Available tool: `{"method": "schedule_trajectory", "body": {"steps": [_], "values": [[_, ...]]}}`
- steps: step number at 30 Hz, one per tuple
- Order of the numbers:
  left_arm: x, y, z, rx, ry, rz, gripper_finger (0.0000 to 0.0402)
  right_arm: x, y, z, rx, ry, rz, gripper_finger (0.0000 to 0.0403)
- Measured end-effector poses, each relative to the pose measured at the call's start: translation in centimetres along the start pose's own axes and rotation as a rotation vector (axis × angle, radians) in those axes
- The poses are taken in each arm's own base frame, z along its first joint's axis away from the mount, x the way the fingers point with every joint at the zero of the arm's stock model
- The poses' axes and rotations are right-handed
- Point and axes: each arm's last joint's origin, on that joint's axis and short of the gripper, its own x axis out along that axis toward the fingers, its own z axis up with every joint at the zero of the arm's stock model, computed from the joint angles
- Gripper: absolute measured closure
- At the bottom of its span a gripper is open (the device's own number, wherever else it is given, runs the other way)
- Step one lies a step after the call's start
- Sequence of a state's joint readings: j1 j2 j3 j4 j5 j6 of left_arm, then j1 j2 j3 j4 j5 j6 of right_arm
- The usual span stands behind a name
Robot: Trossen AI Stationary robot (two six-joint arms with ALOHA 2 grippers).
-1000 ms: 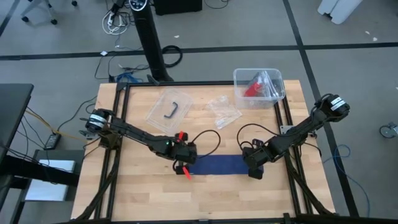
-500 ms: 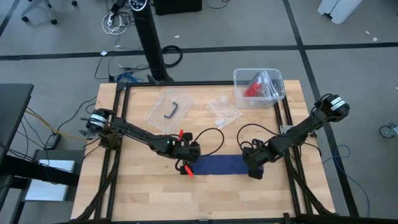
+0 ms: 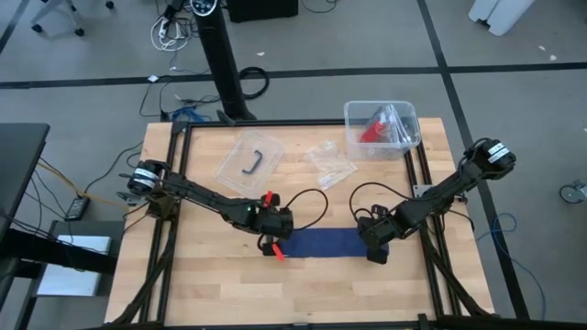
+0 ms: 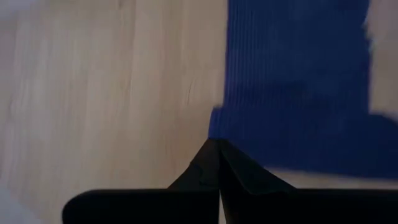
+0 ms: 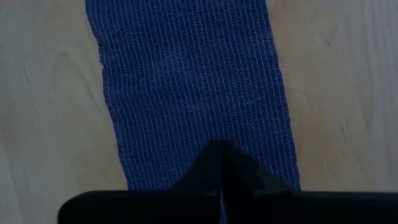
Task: Roll bandage
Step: Roll the blue bandage
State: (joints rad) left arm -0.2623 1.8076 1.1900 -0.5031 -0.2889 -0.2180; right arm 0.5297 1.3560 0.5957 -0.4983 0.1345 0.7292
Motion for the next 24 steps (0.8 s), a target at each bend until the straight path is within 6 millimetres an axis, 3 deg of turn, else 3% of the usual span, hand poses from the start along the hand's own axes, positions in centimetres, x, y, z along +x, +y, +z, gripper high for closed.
{"method": "schedule_trajectory", "body": {"steps": [10, 15, 24], "values": [[0.8, -0.3, 0.3, 0.053, -0.033, 0.003, 0.04, -0.1, 0.0, 0.1, -0.005, -0.003, 0.001, 0.0403], [-0.3, 0.1, 0.5, 0.054, 0.019, 0.04, 0.0401, -0.1, 0.1, 0.1, -0.005, 0.0, 0.008, 0.0403], [0.5, 0.0, -0.8, 0.024, 0.083, 0.026, 0.0401, -0.1, 0.1, 0.1, -0.005, 0.001, 0.008, 0.0403]]}}
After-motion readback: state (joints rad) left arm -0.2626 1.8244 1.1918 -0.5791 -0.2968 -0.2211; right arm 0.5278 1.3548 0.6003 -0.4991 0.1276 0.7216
